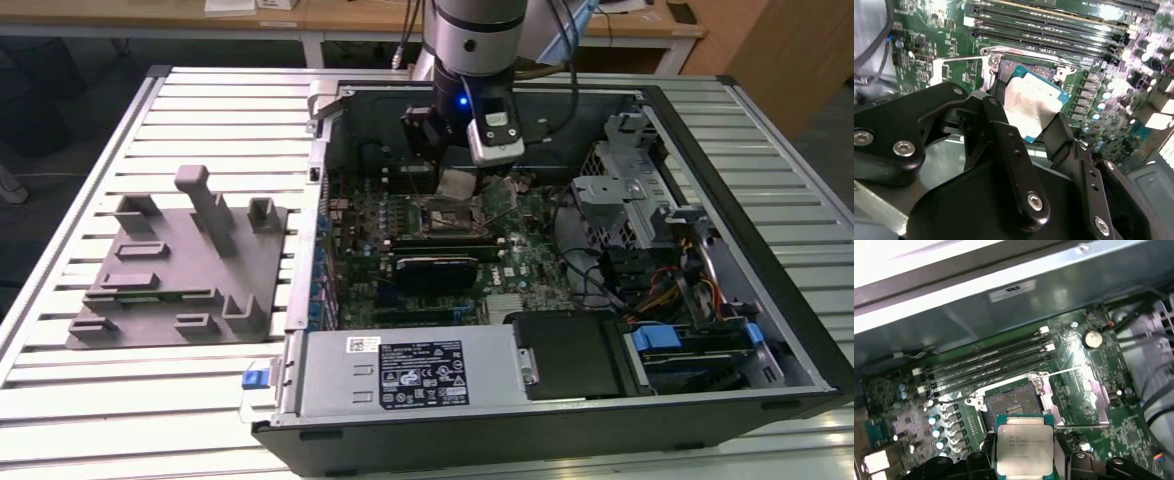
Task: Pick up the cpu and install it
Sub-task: 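Place the cpu into insertion slot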
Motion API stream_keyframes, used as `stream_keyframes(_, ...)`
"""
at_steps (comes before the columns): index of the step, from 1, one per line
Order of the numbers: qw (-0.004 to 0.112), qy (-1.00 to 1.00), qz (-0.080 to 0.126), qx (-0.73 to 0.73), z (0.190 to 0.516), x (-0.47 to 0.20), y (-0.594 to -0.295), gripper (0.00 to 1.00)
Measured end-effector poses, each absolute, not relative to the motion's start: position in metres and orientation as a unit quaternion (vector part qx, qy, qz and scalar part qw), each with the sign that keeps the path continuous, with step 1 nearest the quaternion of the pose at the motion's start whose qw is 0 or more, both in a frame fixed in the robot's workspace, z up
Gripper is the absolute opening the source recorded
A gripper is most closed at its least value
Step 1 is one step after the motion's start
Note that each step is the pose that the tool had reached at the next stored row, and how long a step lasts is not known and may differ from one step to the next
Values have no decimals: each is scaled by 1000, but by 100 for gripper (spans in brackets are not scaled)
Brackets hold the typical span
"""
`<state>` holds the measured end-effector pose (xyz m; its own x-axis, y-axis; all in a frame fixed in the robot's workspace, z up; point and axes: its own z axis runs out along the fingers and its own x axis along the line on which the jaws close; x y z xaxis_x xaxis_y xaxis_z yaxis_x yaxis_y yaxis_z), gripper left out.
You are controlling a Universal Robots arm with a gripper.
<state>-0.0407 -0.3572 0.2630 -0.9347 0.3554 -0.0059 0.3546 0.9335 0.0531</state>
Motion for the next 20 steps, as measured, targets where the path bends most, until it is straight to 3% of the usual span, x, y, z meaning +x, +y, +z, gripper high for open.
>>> stream_keyframes(20, 12, 934, 24, 356, 261, -41, -357, 54)
